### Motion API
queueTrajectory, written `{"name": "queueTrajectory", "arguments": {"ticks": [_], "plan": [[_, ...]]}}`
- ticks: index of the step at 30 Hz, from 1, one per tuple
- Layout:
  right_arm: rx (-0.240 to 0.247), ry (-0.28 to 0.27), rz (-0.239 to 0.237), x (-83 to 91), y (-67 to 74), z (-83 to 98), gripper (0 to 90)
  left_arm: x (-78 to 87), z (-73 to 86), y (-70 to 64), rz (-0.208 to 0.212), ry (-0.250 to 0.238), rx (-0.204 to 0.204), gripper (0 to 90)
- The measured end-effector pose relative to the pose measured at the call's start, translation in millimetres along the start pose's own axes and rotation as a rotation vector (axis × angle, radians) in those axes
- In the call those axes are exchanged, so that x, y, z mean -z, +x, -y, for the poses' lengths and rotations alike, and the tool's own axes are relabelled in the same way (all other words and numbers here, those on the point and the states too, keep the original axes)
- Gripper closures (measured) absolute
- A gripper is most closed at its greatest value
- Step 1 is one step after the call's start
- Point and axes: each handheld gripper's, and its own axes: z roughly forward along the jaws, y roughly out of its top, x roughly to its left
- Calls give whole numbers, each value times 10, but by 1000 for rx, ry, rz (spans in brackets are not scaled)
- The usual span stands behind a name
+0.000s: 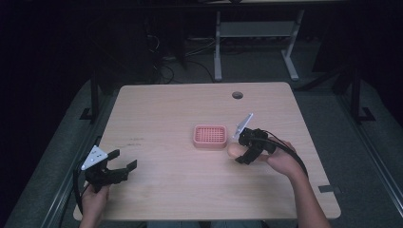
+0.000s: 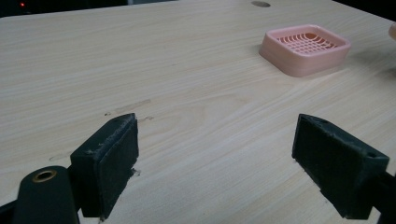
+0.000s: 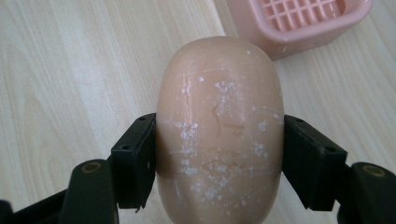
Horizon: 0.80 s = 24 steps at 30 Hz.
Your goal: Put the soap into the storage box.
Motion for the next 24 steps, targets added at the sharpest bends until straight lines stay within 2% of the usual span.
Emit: {"name": "queueTrajectory", "arguments": {"ticks": [9, 18, 24], "plan": [[26, 5, 8, 6, -49, -166, 321, 2, -2, -1, 0, 1, 1, 143], [32, 12, 6, 20, -104, -292, 321, 1, -4, -2, 1, 0, 0, 143], [32, -5, 6, 27, -173, -373, 321, 5, -7, 0, 2, -3, 5, 143]]}}
